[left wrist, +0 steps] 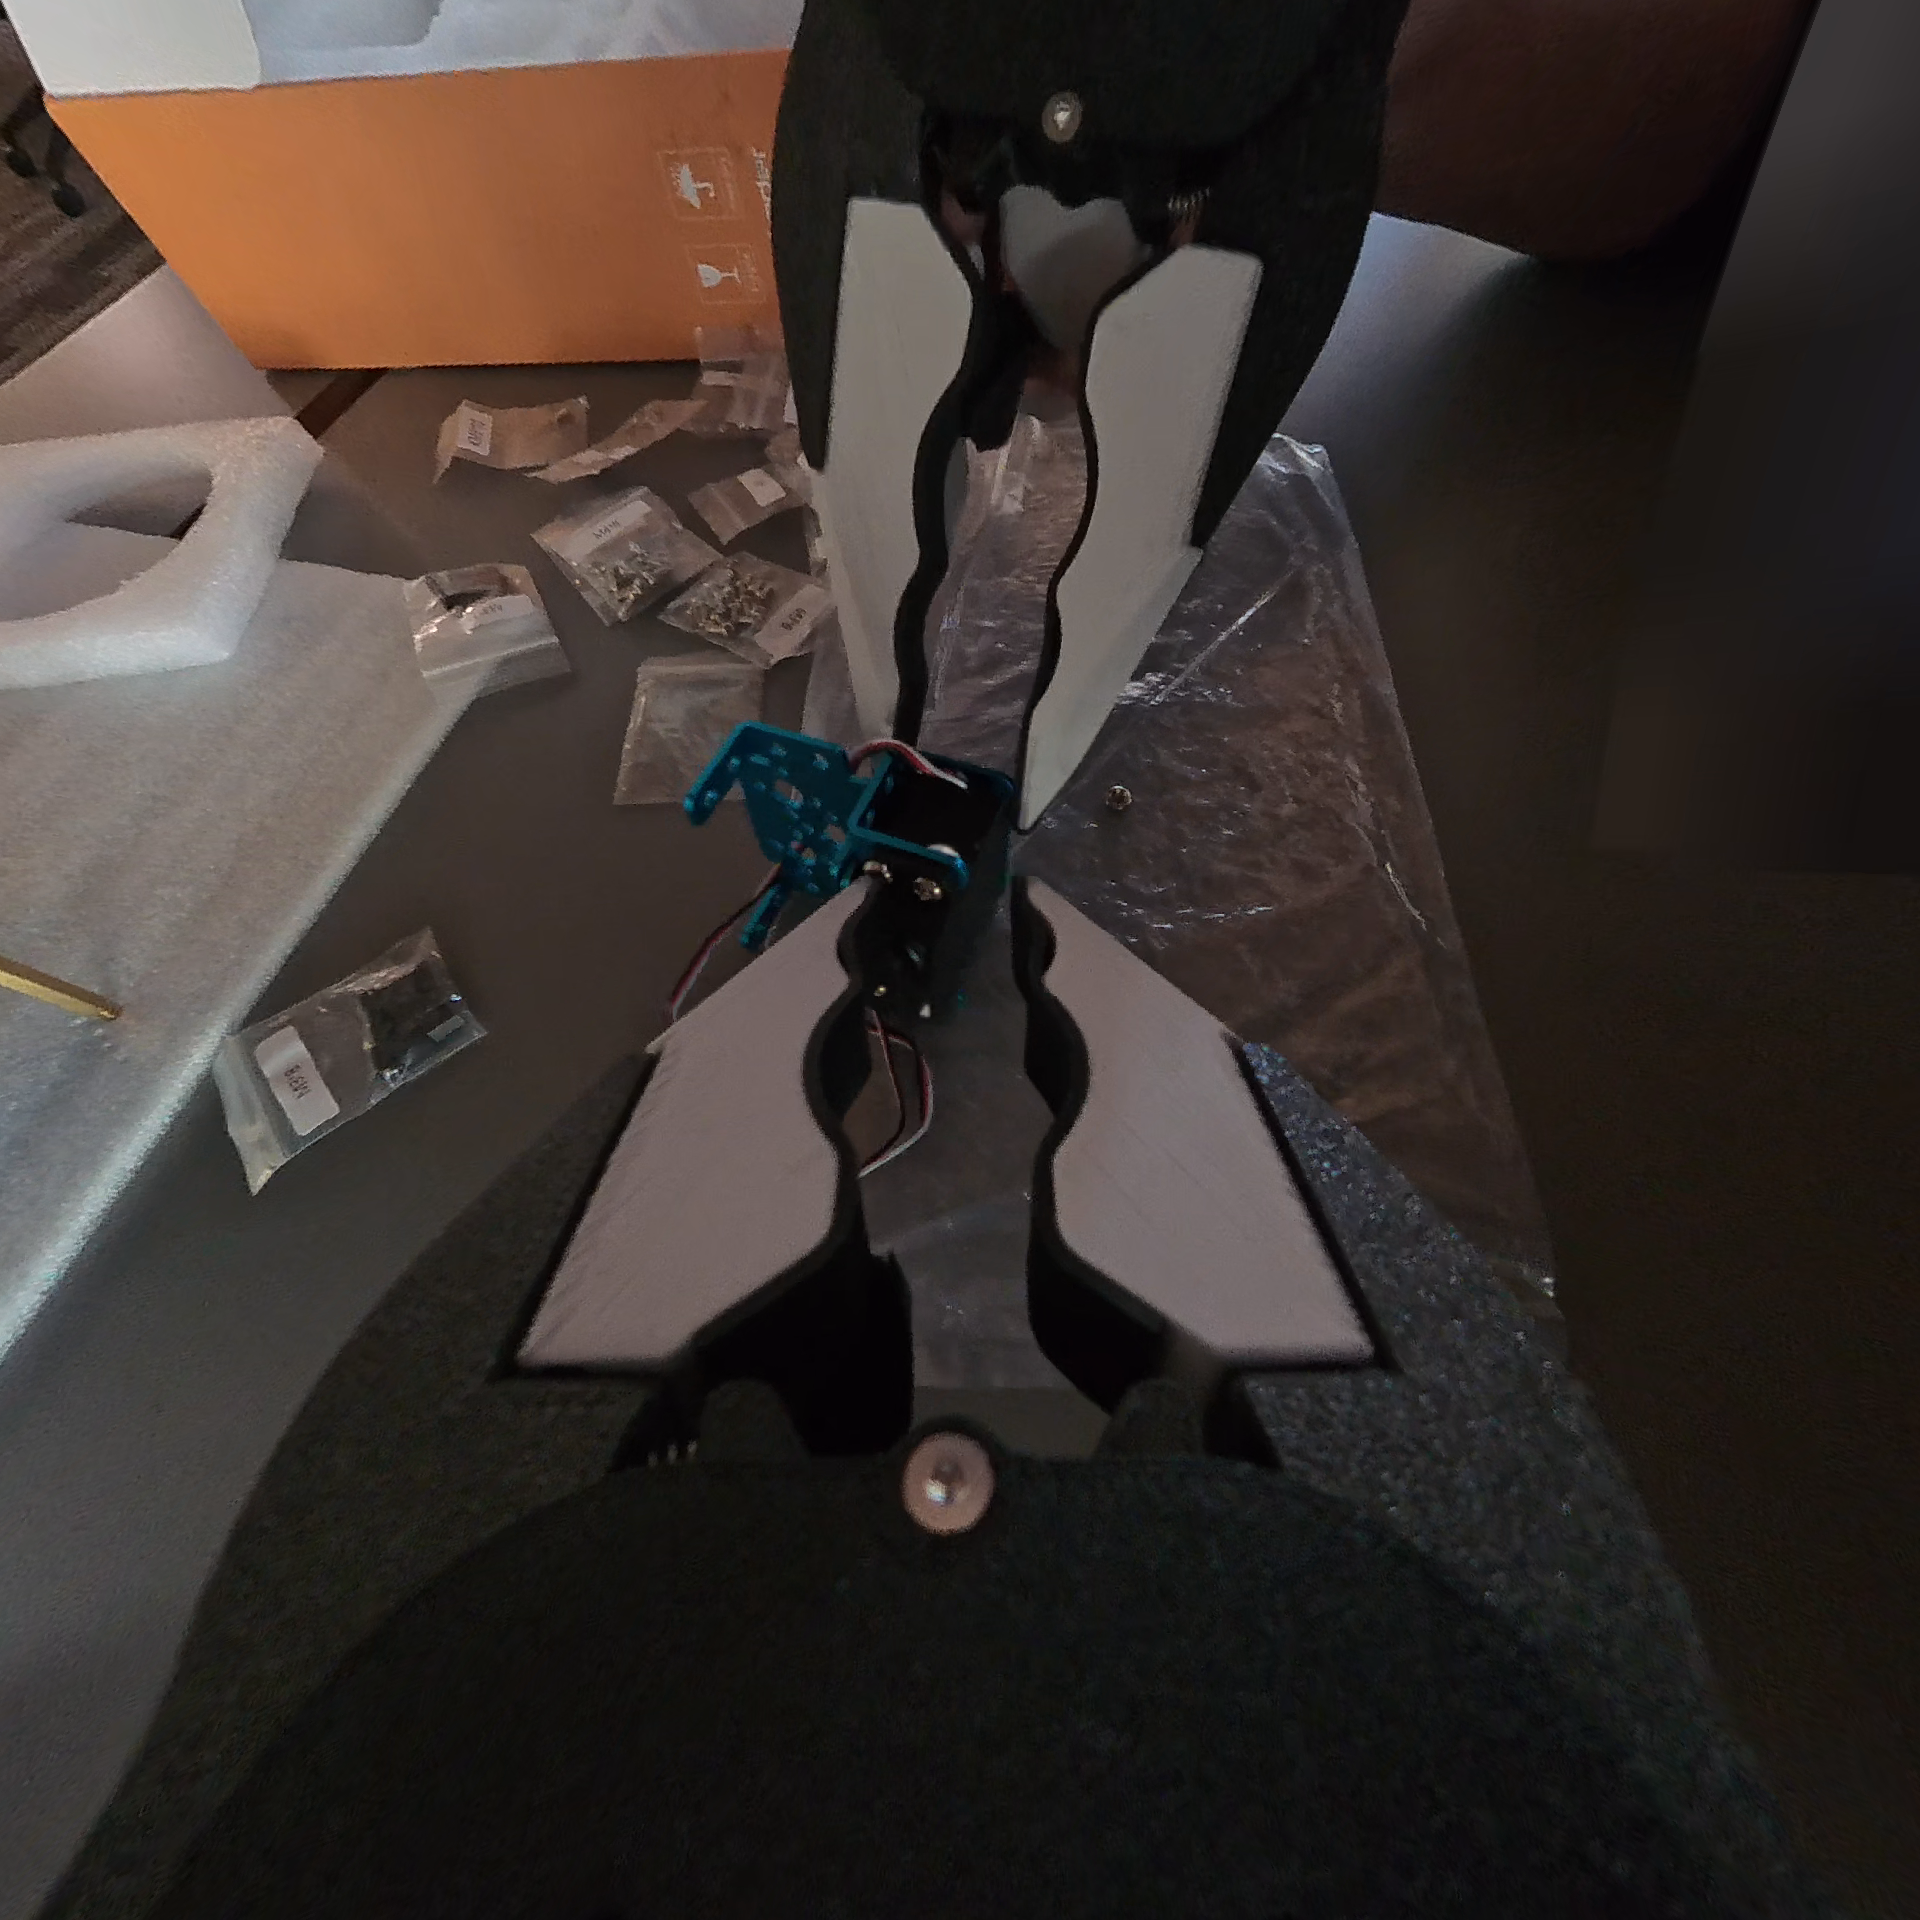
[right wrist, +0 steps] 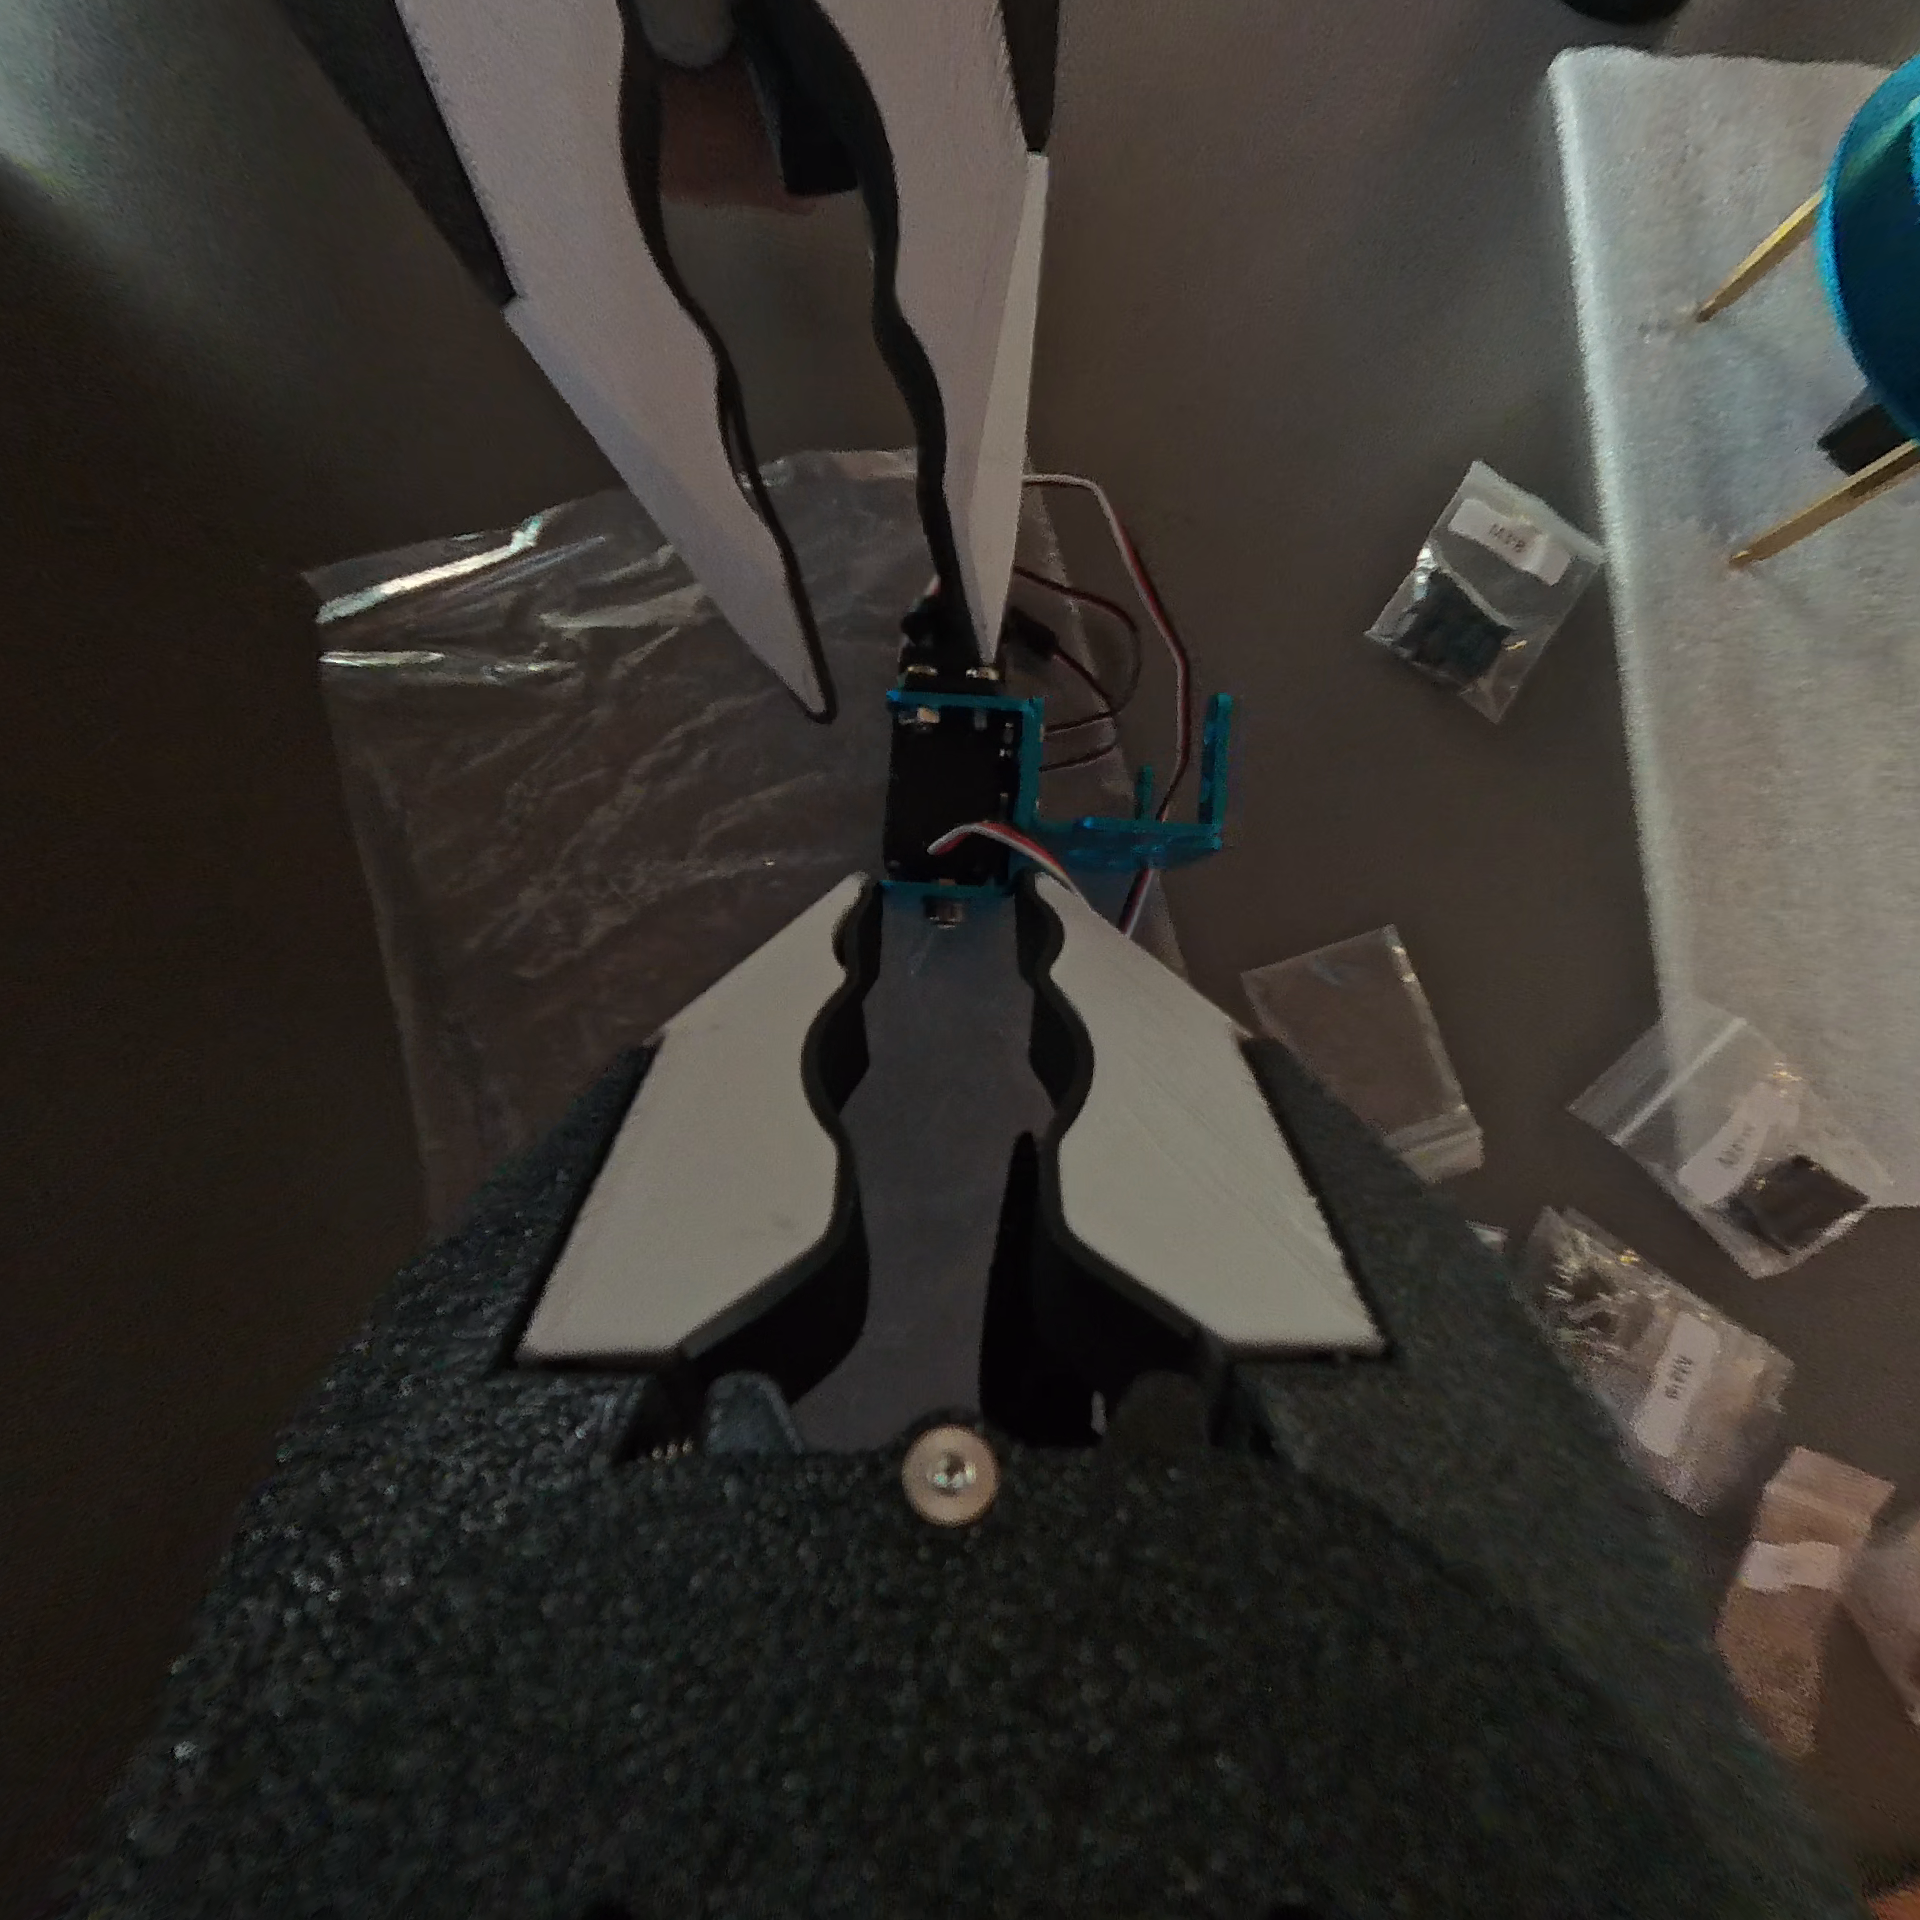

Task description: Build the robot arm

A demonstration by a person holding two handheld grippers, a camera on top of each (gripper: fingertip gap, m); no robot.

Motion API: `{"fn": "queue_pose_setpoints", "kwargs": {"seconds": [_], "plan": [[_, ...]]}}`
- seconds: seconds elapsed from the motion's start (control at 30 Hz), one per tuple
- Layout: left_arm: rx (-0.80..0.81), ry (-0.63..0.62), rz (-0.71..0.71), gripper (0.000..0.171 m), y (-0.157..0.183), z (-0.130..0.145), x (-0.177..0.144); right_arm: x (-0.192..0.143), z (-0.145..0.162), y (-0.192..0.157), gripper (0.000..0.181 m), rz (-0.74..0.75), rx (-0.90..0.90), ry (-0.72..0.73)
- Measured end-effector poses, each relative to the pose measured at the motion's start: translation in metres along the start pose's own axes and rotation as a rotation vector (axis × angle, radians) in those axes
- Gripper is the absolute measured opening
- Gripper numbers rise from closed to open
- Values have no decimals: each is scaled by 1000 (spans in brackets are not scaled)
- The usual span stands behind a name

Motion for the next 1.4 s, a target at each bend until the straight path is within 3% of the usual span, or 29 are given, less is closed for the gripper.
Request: {"fn": "queue_pose_setpoints", "kwargs": {"seconds": [0.13, 0.27, 0.37, 0.7, 1.03, 1.23, 1.4], "plan": [[27, 32, -21, 17, 11, -7, -15, -10, -7, -10, 25, -71, 7, 46], [74, -16, -5, 21, 29, 0, -16, -9, -7, -23, 25, -138, -47, 38], [84, -20, 4, 22, 33, 12, -10, 1, -5, -28, 25, -114, -121, 12], [103, 21, -29, 24, 33, 12, -9, 3, -6, -32, 26, -42, -147, 1], [43, 76, -205, 15, 23, 8, -4, 6, -7, -24, 26, -34, -62, 2], [-69, 92, -226, 14, 22, 8, -4, 6, -11, -25, 27, 5, -11, -46], [-71, 93, -247, 13, 23, 7, -3, 6, -9, -24, 27, -8, 16, -48]]}}
Point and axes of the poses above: each gripper's, where its closed fingertips meet, x out along the fingers, z out of its underside, y = z × x across the jaws, the point moved 5 cm from there along -x, back along the fingers, and after that the axes turned 14 degrees about -y, right-handed, at the moved point
